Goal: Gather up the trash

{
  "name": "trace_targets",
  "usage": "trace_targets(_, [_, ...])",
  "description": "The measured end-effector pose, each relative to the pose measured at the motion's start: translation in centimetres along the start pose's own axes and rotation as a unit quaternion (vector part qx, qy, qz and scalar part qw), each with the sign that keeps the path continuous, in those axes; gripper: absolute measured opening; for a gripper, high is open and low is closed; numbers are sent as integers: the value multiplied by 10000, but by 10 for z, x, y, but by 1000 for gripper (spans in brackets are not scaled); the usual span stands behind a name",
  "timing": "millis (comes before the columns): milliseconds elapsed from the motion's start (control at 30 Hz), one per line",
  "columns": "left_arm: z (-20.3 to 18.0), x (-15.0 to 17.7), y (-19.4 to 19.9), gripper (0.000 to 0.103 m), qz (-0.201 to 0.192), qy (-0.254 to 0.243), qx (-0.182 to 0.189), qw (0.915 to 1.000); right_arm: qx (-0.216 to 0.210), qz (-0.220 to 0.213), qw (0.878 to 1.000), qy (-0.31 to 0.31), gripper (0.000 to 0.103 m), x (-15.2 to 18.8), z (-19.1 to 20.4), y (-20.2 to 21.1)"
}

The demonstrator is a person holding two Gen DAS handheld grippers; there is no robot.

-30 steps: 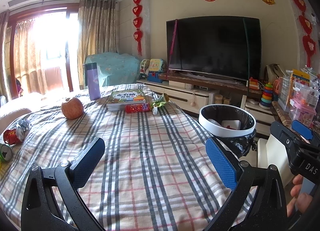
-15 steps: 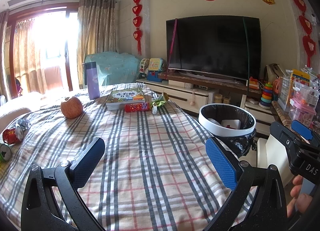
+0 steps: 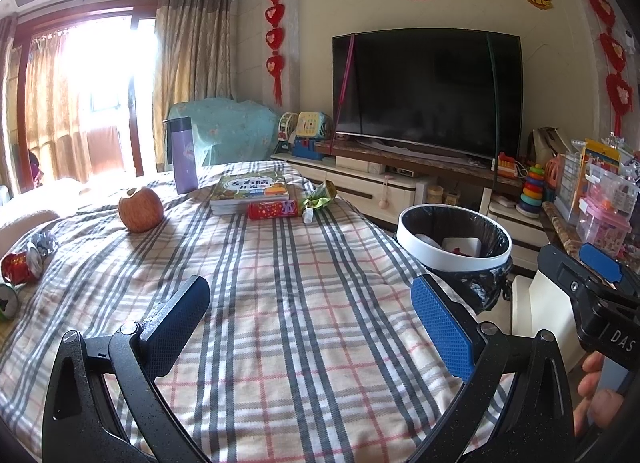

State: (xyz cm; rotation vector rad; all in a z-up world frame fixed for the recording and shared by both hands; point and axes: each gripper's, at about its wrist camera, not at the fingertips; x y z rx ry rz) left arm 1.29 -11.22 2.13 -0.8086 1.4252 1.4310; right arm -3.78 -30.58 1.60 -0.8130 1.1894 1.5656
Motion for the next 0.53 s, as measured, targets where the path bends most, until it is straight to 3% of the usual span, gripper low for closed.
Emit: trace_targets(533, [0,1,-4,103,41,77,44,10000,-78,120,9999,-39,103,-4,1,-8])
Point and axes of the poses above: each gripper's, at about its wrist camera, not at the fingertips, and y roughly against the way its jaws point, z to its left, x to its underside, and after that the axes turned 7 degrees about -y, right-handed
